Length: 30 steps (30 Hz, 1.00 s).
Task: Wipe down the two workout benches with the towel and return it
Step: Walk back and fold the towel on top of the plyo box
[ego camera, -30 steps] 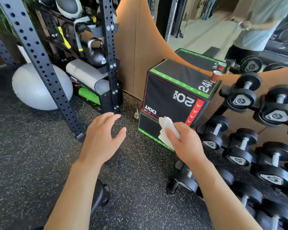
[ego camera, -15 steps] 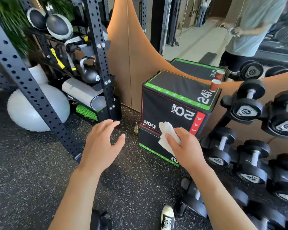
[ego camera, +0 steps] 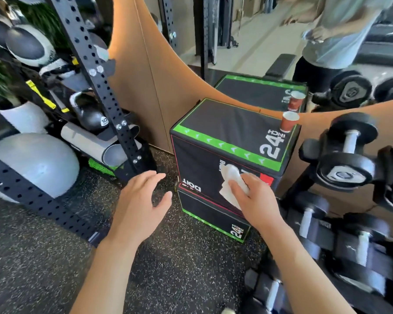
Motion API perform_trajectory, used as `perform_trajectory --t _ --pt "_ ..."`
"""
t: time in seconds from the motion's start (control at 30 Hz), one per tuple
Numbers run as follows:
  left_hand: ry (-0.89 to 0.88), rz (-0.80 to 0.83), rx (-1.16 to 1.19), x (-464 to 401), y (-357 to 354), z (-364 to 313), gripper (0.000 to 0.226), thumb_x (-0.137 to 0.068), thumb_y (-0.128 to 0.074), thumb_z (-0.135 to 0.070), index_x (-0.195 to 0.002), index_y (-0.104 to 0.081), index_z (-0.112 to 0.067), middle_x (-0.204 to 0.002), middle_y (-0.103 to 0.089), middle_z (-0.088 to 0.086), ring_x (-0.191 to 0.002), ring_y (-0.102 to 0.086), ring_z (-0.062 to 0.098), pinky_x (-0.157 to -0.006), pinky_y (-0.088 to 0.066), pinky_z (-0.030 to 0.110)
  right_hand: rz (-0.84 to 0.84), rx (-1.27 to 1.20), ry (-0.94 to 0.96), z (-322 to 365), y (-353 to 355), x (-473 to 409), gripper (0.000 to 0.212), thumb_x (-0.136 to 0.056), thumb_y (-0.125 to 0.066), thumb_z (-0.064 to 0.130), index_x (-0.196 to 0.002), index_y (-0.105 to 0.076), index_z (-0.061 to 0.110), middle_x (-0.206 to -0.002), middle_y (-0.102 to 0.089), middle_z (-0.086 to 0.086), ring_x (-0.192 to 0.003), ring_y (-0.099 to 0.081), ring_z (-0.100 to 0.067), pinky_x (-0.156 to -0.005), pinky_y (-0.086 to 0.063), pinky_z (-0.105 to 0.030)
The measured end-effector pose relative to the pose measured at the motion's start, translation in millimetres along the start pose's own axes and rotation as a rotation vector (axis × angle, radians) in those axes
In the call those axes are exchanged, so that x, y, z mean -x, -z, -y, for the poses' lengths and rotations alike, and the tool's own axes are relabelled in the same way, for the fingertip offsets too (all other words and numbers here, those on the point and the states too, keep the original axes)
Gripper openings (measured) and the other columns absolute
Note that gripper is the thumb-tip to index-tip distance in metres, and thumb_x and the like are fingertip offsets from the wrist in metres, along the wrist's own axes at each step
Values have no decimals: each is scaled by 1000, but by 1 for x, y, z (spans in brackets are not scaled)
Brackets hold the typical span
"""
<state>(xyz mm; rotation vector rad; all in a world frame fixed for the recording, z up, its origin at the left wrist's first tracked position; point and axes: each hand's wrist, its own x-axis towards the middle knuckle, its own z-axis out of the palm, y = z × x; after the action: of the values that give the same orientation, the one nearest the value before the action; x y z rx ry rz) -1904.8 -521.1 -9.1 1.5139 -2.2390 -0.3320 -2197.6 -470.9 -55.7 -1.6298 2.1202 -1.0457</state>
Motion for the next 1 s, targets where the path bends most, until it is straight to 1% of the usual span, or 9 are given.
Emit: perform_trajectory --t 0.1,0.2,0.33,0.4,0.47,0.53,0.8,0.93,1.0 --pt "24 13 -23 -26 -8 -5 53 -99 -51 -52 -148 -50 -31 -153 -43 -14 -143 -32 6 -118 -28 35 14 -29 23 -8 -4 -39 39 -101 -57 41 -71 -40 24 -73 -52 5 -69 -49 -10 -62 -42 -42" --pt "29 14 -53 -54 -12 -7 52 -99 -53 -50 -147 -51 -30 -153 -43 -13 -142 -33 7 -118 -28 34 -8 -66 53 -12 -7 -72 41 -101 -57 42 -69 -37 25 -70 -48 7 -69 -48 -5 -57 -34 -34" --pt "13 16 -57 -94 -17 -7 50 -99 -54 -48 -146 -53 -30 -151 -45 -12 -142 -35 9 -119 -33 38 -13 -77 48 -19 -13 -105 45 -101 -58 42 -68 -34 24 -65 -43 6 -61 -42 -10 -55 -27 -36" --pt "-3 14 -45 -116 -22 -6 50 -99 -55 -46 -145 -54 -29 -150 -46 -11 -142 -36 10 -119 -35 41 -13 -67 29 -25 -16 -121 45 -100 -58 43 -68 -34 24 -65 -44 5 -61 -43 -14 -55 -28 -37" --pt "-22 22 -29 -138 -31 -3 49 -99 -56 -45 -145 -55 -28 -150 -47 -11 -142 -37 10 -118 -35 42 -7 -54 6 -31 -19 -137 43 -101 -55 45 -69 -37 22 -67 -47 4 -63 -46 -19 -56 -32 -38" --pt "-52 34 -17 -163 -41 1 47 -99 -58 -43 -143 -56 -26 -149 -49 -9 -141 -39 11 -118 -36 43 -16 -29 -21 -37 -22 -153 40 -101 -53 47 -71 -40 23 -70 -49 4 -65 -49 -20 -56 -37 -39" --pt "-259 40 -36 -292 -73 36 48 -95 -66 -39 -139 -61 -21 -143 -56 -4 -137 -46 18 -115 -39 44 -123 36 -169 -37 -48 -232 42 -100 -53 50 -70 -38 24 -72 -49 4 -64 -50 -13 -55 -36 -37" --pt "-337 76 -15 -363 -81 63 52 -93 -58 -46 -139 -62 -21 -143 -56 -2 -136 -47 19 -112 -41 46 -156 83 -227 -21 -70 -278 43 -101 -55 46 -70 -37 22 -71 -48 3 -63 -48 -15 -55 -34 -35" --pt "-369 108 -3 -394 -84 78 52 -94 -58 -47 -140 -61 -23 -144 -56 -4 -136 -46 18 -113 -41 46 -169 93 -270 -13 -83 -297 43 -101 -56 45 -71 -38 20 -72 -48 2 -65 -49 -17 -56 -35 -36"
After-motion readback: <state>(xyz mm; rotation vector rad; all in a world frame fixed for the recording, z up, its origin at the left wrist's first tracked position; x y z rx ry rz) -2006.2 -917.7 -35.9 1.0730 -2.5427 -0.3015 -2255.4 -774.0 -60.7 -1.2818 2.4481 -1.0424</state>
